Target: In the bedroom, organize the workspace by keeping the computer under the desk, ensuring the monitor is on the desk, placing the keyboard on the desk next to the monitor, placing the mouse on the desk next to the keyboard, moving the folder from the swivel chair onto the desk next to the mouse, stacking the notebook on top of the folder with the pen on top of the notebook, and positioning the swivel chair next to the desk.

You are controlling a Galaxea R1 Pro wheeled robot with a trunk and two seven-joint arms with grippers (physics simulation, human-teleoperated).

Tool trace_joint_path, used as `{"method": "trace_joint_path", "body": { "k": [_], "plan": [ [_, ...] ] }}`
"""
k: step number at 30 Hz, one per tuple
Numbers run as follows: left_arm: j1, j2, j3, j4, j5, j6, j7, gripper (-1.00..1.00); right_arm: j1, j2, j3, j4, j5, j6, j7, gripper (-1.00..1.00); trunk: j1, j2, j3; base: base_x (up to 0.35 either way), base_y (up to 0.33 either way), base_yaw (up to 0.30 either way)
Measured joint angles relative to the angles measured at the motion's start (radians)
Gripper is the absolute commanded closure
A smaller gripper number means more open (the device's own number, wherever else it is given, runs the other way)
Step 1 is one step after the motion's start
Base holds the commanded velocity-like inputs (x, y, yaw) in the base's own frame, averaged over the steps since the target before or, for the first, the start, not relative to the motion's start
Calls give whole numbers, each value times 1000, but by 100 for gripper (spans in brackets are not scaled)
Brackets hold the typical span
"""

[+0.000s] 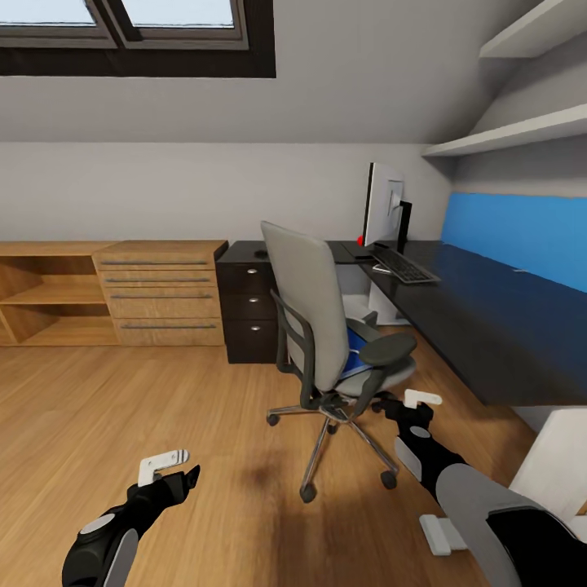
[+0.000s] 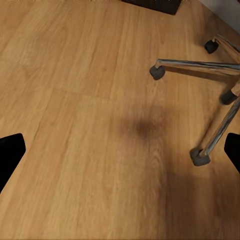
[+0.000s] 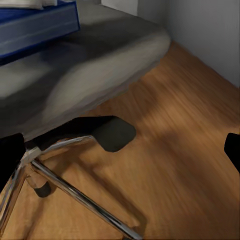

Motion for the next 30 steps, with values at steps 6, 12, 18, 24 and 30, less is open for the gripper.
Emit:
{"method": "trace_joint_path", "body": {
  "k": [6,12,18,24,30],
  "plan": [
    [0,0,-1,0,0,-1,0,-100,2,4,2,1,1,-108,0,-100,0,0,0,15,0,0],
    [0,0,-1,0,0,-2,0,-100,2,4,1,1,-1,-128,-1,-100,0,0,0,157,0,0],
    [0,0,-3,0,0,-2,0,-100,2,8,1,1,-5,-130,-3,-100,0,0,0,48,0,37],
    [0,0,-3,0,0,-1,0,-100,2,10,0,2,-6,-130,-3,-100,0,0,0,2,0,235],
    [0,0,-3,0,0,-1,0,-100,2,11,1,2,-7,-130,-2,-100,0,0,0,-22,20,270]
  ]
}}
